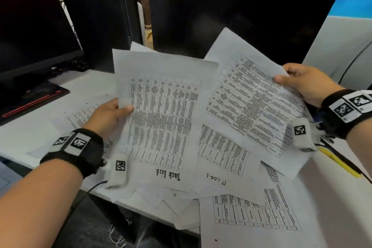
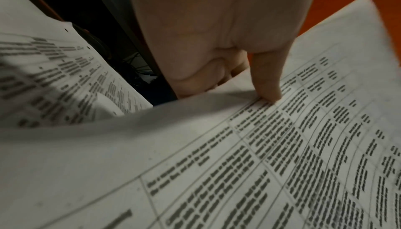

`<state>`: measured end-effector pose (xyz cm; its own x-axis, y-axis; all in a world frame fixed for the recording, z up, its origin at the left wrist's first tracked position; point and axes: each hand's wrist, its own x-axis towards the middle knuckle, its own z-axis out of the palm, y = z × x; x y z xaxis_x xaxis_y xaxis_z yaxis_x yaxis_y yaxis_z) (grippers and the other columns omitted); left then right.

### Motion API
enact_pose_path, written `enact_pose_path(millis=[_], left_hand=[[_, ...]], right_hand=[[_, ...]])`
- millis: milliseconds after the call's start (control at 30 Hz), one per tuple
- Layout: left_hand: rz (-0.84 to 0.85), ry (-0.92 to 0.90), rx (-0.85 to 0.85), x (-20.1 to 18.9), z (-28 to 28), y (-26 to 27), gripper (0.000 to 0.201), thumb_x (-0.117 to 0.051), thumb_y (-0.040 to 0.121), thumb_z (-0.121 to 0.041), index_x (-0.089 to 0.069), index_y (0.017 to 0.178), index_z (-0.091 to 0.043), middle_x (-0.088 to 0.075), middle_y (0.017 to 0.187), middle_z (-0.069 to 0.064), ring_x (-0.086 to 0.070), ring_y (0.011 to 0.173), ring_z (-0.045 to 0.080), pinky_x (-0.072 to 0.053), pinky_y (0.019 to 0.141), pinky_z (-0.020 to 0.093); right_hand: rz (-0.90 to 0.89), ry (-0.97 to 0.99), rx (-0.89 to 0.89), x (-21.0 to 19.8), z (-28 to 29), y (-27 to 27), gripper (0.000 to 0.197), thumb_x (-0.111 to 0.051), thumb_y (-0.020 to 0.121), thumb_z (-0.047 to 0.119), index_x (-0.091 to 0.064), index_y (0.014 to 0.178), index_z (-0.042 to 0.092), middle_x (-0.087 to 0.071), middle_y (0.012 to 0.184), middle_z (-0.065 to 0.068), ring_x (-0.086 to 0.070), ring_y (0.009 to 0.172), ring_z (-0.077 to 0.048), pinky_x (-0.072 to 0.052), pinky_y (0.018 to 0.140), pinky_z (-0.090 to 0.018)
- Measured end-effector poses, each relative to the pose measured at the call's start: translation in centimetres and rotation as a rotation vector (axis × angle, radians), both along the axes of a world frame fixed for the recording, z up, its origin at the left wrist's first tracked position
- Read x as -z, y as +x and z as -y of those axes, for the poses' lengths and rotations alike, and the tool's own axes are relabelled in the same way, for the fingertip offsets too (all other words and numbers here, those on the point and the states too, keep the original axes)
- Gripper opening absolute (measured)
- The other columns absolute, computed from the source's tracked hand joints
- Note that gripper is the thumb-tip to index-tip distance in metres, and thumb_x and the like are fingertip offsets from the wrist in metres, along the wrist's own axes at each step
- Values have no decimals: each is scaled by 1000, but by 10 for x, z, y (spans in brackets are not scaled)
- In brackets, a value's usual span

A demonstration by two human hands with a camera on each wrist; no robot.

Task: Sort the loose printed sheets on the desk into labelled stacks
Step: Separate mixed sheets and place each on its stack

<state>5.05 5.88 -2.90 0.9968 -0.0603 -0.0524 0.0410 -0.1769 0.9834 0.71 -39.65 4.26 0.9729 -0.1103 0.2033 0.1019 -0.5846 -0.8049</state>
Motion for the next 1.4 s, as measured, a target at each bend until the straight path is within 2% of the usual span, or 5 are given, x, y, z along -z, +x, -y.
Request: enact_pose_path(millis=[433, 733, 967, 1133, 1400], left_hand=[[-18, 186, 274, -3, 57, 2, 35, -64, 88, -21, -60, 122, -27, -68, 116, -7, -64, 104, 12, -46, 95, 37], [-146, 789, 68, 12, 28, 17, 36, -58, 92, -24, -56, 126, -12, -64, 115, 7, -60, 98, 25, -44, 78, 28], [-206, 921, 30, 28, 28, 17, 39, -51, 97, -20, -49, 129, 1, -54, 129, 20, -51, 120, 34, -42, 98, 34], [-248, 504, -45, 43, 29, 27, 40, -63, 87, -8, -54, 123, 5, -58, 123, 27, -56, 114, 43, -45, 99, 51], [-232, 672, 21, 23, 84, 1, 43, -51, 96, -15, -44, 133, 6, -49, 135, 22, -47, 125, 36, -40, 99, 37]], right_hand=[[-17, 5, -27, -12, -41, 13, 2, -65, 88, 27, -63, 87, 26, -69, 71, 8, -64, 60, -8, -49, 59, -21], [-534, -265, 71, 36, -11, 15, 68, -80, 74, 14, -49, 133, 31, -62, 80, -14, -50, 57, -19, -45, 54, -27], [-471, -448, 322, 63, -19, 6, 62, -76, 79, 15, -50, 136, 16, -55, 134, -10, -58, 104, -26, -46, 87, -30], [-506, 206, 320, 89, -39, -16, 24, -74, 77, 2, -67, 98, 11, -67, 97, -16, -63, 80, -27, -57, 77, -34], [-770, 95, -23, 90, -113, -55, 14, -67, 83, -2, -62, 97, -1, -64, 74, -17, -63, 54, -22, -57, 52, -29]])
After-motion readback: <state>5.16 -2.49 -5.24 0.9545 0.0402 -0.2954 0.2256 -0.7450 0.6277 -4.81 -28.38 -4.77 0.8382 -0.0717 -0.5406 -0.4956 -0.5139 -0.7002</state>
